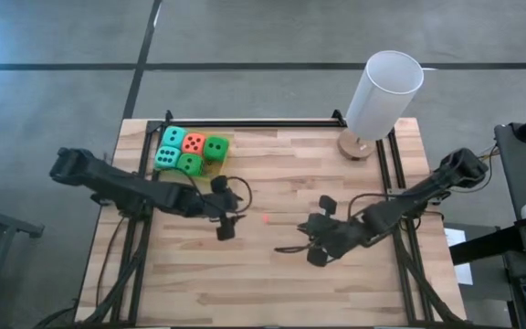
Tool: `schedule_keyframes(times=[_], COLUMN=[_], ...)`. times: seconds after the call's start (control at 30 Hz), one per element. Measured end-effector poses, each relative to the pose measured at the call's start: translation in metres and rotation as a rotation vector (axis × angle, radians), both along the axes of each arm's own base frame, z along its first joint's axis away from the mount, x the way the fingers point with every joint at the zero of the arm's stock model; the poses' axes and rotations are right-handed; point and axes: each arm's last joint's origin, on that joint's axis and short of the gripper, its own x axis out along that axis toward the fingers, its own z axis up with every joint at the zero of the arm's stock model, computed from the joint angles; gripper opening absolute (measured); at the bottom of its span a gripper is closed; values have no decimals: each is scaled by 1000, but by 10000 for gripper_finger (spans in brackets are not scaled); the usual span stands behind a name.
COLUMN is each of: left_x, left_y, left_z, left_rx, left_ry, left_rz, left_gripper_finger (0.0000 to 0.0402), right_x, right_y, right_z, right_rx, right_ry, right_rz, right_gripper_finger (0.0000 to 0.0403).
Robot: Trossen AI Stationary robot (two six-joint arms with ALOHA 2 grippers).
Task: Pick & Place Dice
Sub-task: Put the orange small die into the yellow container
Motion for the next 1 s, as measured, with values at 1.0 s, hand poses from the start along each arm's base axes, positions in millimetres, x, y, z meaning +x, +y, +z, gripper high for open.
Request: schedule_keyframes(times=[1.0], left_x=[71], left_y=[4], left_z=[-91], left_rx=[-65], left_ry=[26], left_rz=[-46], left_gripper_finger=[263], right_x=[-11], right_y=[3], right_z=[4], right_rx=[-8], right_ry=[-24], right_rz=[50], right_gripper_finger=[28])
